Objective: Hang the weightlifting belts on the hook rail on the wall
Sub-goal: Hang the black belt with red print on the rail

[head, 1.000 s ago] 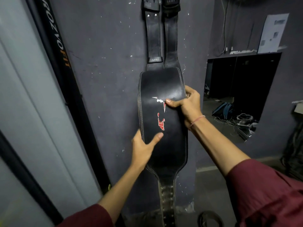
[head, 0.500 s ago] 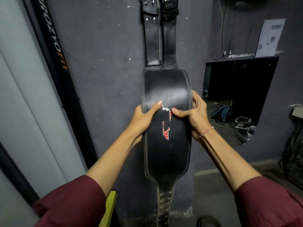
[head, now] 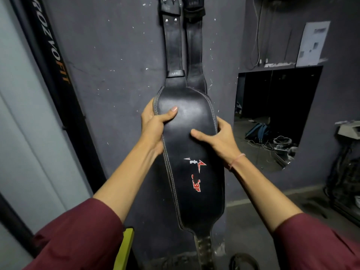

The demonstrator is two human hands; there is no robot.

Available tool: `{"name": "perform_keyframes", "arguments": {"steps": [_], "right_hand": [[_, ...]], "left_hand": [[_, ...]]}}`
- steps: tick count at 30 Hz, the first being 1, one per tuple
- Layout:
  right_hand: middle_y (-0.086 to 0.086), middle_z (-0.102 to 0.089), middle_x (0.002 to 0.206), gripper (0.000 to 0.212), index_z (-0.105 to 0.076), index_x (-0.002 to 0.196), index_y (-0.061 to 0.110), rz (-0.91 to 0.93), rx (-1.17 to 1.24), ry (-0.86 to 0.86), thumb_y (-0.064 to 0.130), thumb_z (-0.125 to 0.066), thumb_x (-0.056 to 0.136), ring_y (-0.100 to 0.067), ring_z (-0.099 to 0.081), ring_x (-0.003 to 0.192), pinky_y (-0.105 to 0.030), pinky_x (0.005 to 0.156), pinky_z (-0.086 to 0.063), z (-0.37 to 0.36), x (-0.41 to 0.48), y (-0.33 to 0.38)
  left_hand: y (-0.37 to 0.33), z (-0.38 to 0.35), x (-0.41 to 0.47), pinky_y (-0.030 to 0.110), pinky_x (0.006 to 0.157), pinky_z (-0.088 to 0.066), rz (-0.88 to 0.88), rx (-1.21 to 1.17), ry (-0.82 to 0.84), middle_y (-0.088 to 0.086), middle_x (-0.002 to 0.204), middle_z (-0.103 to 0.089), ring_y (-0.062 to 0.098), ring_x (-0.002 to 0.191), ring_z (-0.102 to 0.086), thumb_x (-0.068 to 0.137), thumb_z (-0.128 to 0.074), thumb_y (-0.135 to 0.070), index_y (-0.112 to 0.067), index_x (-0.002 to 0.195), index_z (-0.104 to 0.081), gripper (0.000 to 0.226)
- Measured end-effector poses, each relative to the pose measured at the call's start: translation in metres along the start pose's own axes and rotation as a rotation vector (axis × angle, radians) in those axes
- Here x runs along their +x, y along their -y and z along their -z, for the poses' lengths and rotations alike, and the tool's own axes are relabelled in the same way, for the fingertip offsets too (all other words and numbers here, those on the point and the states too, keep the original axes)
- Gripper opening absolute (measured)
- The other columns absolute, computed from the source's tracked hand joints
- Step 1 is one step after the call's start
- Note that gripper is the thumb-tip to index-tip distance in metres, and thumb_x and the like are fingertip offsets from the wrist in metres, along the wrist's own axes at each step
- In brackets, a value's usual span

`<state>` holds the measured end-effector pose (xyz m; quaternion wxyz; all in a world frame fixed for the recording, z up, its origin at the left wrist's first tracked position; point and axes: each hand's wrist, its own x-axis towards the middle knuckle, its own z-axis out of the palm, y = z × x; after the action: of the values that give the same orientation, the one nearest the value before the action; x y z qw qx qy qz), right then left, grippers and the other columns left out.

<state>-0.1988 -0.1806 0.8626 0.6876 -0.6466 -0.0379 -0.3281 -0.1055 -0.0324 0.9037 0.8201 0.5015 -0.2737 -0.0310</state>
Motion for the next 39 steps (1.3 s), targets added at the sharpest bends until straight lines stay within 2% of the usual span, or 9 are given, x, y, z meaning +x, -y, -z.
{"name": "perform_keyframes", "arguments": {"steps": [6,10,13,19,23,27,30,35,39], "right_hand": [[-0.013,-0.075,0.108,0.047,-0.064,0.114,-0.004,0.041,0.044,-0.008,-0.005,-0.083,0.070,-0.025,-0.074,0.098,-0.033,0.079,-0.059,-0.006,0.013,0.009],[-0.012,-0.075,0.111,0.052,-0.064,0.115,-0.002,-0.113,0.011,0.038,-0.009,-0.083,0.067,-0.031,-0.071,0.105,-0.041,0.089,-0.059,0.014,-0.030,-0.052],[-0.010,-0.077,0.106,0.041,-0.067,0.110,-0.001,-0.198,-0.023,0.028,-0.002,-0.082,0.072,-0.031,-0.072,0.101,-0.040,0.089,-0.060,0.013,-0.053,-0.075],[-0.012,-0.076,0.103,0.039,-0.068,0.111,0.002,0.012,0.050,-0.030,0.005,-0.082,0.075,-0.024,-0.074,0.093,-0.034,0.080,-0.060,-0.007,0.036,0.019],[-0.019,-0.074,0.104,0.050,-0.066,0.117,-0.002,0.015,0.042,0.045,-0.012,-0.077,0.069,-0.026,-0.073,0.091,-0.038,0.081,-0.059,-0.015,0.045,0.029],[-0.014,-0.075,0.108,0.060,-0.067,0.121,0.001,0.050,0.106,0.136,-0.020,-0.075,0.066,-0.025,-0.072,0.098,-0.033,0.080,-0.059,-0.014,0.027,0.012],[-0.013,-0.073,0.116,0.069,-0.062,0.129,-0.001,0.056,0.094,0.186,-0.020,-0.076,0.064,-0.025,-0.071,0.106,-0.033,0.085,-0.058,-0.014,0.018,0.008],[-0.009,-0.072,0.121,0.073,-0.060,0.132,0.002,0.045,0.063,0.217,-0.019,-0.077,0.065,-0.024,-0.068,0.114,-0.034,0.090,-0.058,-0.003,0.010,0.004],[-0.001,-0.073,0.118,0.075,-0.061,0.130,0.006,0.036,0.047,0.222,-0.023,-0.075,0.063,-0.015,-0.068,0.113,-0.023,0.087,-0.056,0.003,0.002,-0.004]], "left_hand": [[0.000,0.001,-0.005,0.047,0.091,-0.057,-0.097,0.065,0.045,0.016,0.107,-0.071,0.029,0.101,-0.069,0.079,-0.071,0.009,0.001,0.116,-0.063,0.038],[0.004,0.006,-0.004,0.053,0.097,-0.053,-0.103,0.095,0.049,0.017,0.108,-0.071,0.031,0.104,-0.067,0.078,-0.072,0.010,0.000,0.117,-0.065,0.042],[0.003,0.004,-0.005,0.044,0.088,-0.058,-0.096,0.077,0.062,0.012,0.103,-0.073,0.027,0.099,-0.069,0.078,-0.070,0.013,0.000,0.119,-0.065,0.043],[0.003,0.005,-0.012,0.039,0.084,-0.059,-0.067,0.059,0.117,0.018,0.108,-0.071,0.029,0.101,-0.070,0.080,-0.067,0.015,0.002,0.123,-0.061,0.046],[-0.006,0.007,-0.014,0.039,0.079,-0.058,0.066,0.104,0.081,0.021,0.103,-0.073,0.029,0.093,-0.072,0.092,-0.064,-0.012,0.004,0.114,-0.066,0.027],[-0.021,0.011,-0.004,0.039,0.088,-0.057,0.448,0.078,0.182,0.019,0.112,-0.073,0.029,0.099,-0.072,0.097,-0.046,-0.056,-0.006,0.118,-0.070,0.059],[-0.025,0.015,0.009,0.036,0.077,-0.060,0.580,0.034,0.151,0.018,0.103,-0.075,0.028,0.087,-0.074,0.097,-0.044,-0.058,-0.005,0.110,-0.071,0.061],[-0.022,0.001,0.030,0.043,0.081,-0.060,0.529,0.036,-0.054,0.023,0.130,-0.064,0.035,0.110,-0.068,0.097,-0.055,-0.045,0.000,0.131,-0.060,0.057],[-0.022,-0.013,0.040,0.042,0.065,-0.057,0.489,-0.036,-0.136,0.017,0.099,-0.074,0.032,0.089,-0.071,0.099,-0.049,-0.050,-0.004,0.114,-0.066,0.051]]}}
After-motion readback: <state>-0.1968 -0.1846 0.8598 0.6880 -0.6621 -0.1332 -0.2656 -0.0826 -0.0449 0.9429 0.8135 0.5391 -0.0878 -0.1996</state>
